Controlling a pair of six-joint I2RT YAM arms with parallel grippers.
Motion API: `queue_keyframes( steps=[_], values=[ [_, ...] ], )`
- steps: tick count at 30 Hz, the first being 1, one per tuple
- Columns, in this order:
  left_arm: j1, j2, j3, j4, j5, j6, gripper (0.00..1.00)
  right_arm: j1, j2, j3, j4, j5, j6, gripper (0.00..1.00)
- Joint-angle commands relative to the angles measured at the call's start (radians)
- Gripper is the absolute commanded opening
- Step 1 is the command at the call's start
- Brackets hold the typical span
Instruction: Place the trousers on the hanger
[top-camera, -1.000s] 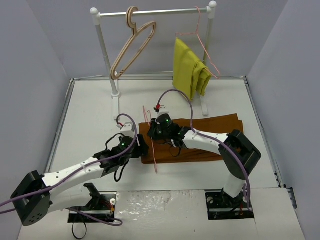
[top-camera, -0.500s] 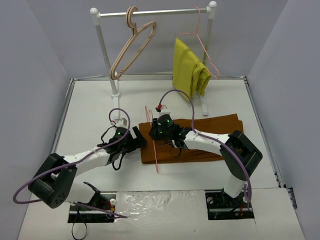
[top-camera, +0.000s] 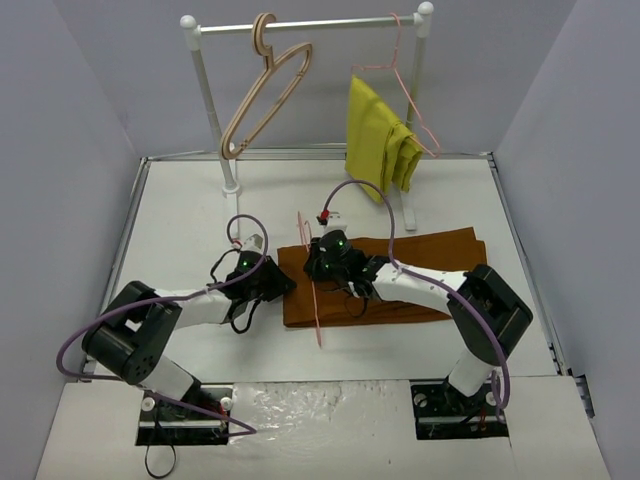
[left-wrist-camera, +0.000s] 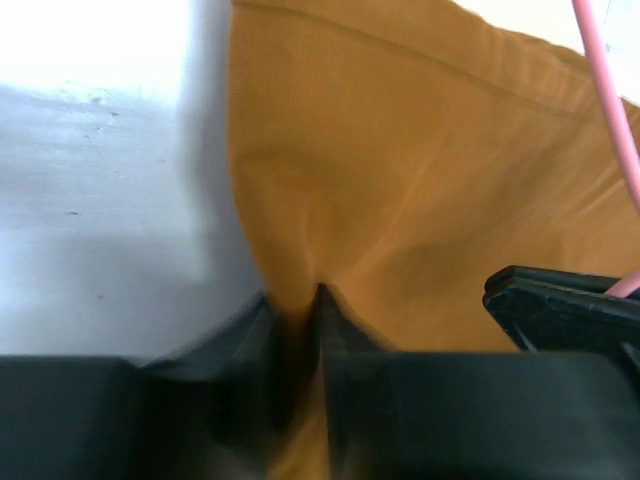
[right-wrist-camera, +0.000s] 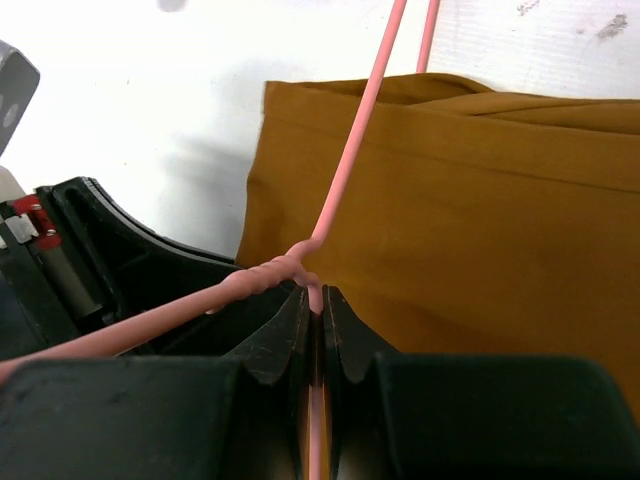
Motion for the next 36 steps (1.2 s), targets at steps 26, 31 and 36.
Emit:
queue_keyframes(
  steps=[26,31,36],
  values=[
    [0.231,-0.462,-0.057,-0.395,-0.033,0.126,0.02,-0.12,-0.158,-0.072,-0.203,0.099,-0.071,0.0],
    [0.263,-0.464,-0.073,-0.383,-0.038,0.143,0.02,-0.129,-0.149,-0.075,-0.206,0.074,-0.082,0.0],
    [0.274,-0.425,-0.059,-0.344,-0.038,0.17,0.02,-0.129,-0.151,-0.075,-0.213,0.001,-0.109,0.0]
  ],
)
